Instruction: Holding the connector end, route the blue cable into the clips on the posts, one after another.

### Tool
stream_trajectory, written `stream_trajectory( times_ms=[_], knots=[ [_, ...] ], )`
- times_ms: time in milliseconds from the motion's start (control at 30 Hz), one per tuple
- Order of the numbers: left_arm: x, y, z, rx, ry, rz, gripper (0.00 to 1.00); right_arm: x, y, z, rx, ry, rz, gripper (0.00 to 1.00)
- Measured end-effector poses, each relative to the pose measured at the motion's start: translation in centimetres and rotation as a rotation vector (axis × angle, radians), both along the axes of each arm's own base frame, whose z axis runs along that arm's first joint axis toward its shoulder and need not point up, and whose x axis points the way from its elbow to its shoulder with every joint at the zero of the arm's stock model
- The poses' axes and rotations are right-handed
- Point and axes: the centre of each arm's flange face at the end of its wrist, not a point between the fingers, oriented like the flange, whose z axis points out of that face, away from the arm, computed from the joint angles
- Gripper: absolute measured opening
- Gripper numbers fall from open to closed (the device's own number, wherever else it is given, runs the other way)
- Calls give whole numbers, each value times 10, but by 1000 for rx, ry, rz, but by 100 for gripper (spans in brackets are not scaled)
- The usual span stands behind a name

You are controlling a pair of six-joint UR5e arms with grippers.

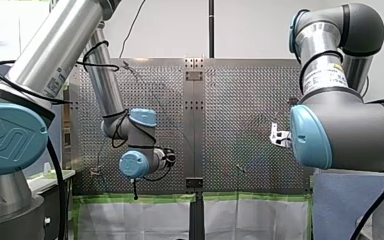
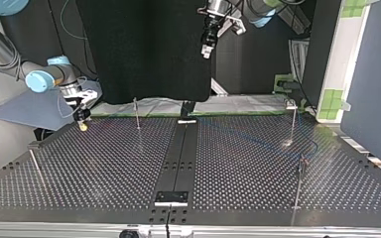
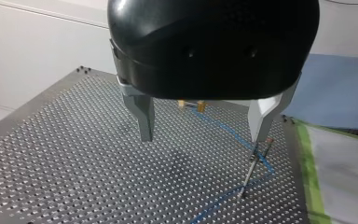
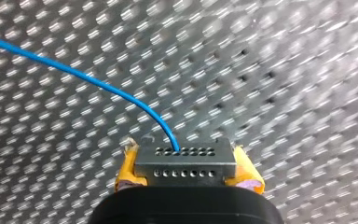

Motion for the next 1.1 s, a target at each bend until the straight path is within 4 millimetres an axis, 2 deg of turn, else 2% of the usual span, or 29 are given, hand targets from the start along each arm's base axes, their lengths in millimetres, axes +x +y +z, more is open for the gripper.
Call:
stream_trajectory(
  times_ms=[133, 233, 433, 1100],
  knots=[
    [-3, 3, -2, 7, 8, 0, 100, 8, 0, 19, -32, 0, 12, 0],
    [-4, 4, -2, 7, 8, 0, 100, 15, 2, 23, -40, 5, 25, 0],
    [-3, 4, -2, 3, 7, 0, 100, 22, 5, 24, -44, 14, 41, 0],
    [-4, 4, -2, 3, 7, 0, 100, 23, 5, 24, -45, 15, 42, 0]
  ],
)
